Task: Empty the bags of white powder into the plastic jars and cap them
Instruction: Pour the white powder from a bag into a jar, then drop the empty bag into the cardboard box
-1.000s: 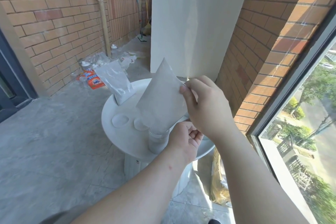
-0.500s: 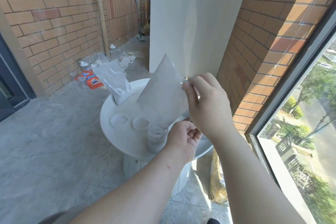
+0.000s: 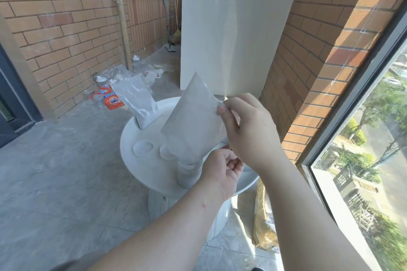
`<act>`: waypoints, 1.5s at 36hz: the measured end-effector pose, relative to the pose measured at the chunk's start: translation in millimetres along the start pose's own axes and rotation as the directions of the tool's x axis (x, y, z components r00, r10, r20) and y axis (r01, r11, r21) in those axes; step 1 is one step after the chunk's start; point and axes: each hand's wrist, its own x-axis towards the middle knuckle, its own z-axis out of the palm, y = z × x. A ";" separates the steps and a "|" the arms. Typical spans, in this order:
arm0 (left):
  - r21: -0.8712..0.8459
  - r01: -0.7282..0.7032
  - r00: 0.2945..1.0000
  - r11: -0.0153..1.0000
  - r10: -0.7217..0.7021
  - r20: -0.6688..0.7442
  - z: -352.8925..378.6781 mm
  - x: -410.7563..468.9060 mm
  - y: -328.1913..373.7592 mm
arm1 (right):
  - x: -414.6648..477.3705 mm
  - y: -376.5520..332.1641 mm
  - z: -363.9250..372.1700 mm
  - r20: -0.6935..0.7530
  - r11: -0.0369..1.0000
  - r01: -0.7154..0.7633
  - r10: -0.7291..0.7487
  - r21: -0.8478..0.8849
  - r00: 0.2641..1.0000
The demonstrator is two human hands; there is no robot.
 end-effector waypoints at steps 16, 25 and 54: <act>-0.016 0.003 1.000 1.000 -0.003 -0.009 -4.3 10.3 -2.1 | -1.5 5.4 -0.3 -0.014 1.000 0.004 -0.004 0.006 1.000; -0.075 -0.009 1.000 0.997 0.011 0.025 -4.6 16.6 -1.2 | -6.4 19.2 -12.1 -0.054 0.965 -0.215 0.225 0.152 0.973; 0.715 -0.585 0.788 0.384 0.477 0.388 66.5 45.7 -96.1 | -112.6 178.6 -114.4 0.139 0.077 -0.798 0.970 0.598 0.198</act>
